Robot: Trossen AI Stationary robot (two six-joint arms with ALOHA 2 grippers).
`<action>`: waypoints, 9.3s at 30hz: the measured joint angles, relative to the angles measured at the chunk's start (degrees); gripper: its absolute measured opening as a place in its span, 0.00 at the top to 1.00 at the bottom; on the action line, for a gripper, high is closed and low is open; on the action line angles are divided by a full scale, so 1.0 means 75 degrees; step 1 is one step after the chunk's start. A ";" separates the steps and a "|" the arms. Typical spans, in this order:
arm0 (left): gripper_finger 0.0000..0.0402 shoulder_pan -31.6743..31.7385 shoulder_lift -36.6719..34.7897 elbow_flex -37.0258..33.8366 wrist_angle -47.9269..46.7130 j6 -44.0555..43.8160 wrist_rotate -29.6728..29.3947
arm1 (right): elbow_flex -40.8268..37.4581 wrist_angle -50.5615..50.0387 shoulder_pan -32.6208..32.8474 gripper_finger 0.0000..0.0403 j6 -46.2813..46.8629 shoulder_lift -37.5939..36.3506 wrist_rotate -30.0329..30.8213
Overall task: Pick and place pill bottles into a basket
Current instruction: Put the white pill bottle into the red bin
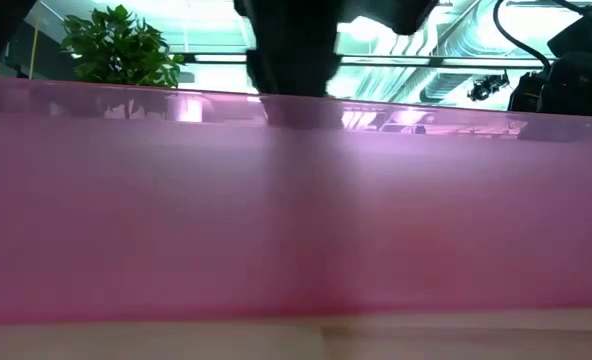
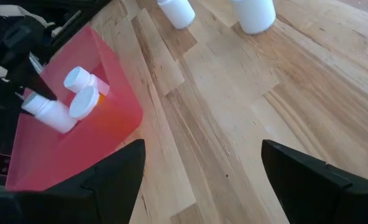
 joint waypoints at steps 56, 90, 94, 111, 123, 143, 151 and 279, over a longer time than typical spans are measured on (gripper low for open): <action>0.42 0.1942 -0.2216 0.0254 -0.0132 0.0549 -0.1059 | -0.0002 0.0010 -0.0001 0.23 0.0000 0.0157 0.0073; 0.42 0.4345 -0.2182 0.0110 0.0184 0.2722 -0.1661 | -0.0003 0.0023 -0.0001 0.23 0.0003 0.0304 0.0098; 0.42 0.4849 -0.1997 0.0097 0.0073 0.2774 -0.1382 | -0.0003 0.0023 0.0002 0.23 0.0003 0.0304 0.0105; 0.42 0.5403 -0.1589 0.0102 0.1915 0.4705 -0.1223 | -0.0003 0.0010 0.0000 0.23 0.0702 0.0307 0.0223; 0.42 0.5572 -0.1394 0.0125 0.2167 0.3498 -0.0209 | -0.0009 0.0070 -0.0001 0.23 0.1315 0.0307 0.0248; 0.42 0.6009 -0.1142 0.0268 0.1297 0.4167 0.0979 | -0.0012 0.0093 0.0000 0.23 0.1348 0.0307 0.0329; 0.26 0.5992 -0.1137 0.0268 0.1538 0.3421 0.1113 | -0.0012 0.0086 0.0000 0.23 0.1116 0.0307 0.0028; 0.53 0.5907 0.0387 0.0268 0.2138 0.3162 -0.0934 | -0.0003 -0.0017 -0.0001 0.23 0.1209 0.0308 -0.0720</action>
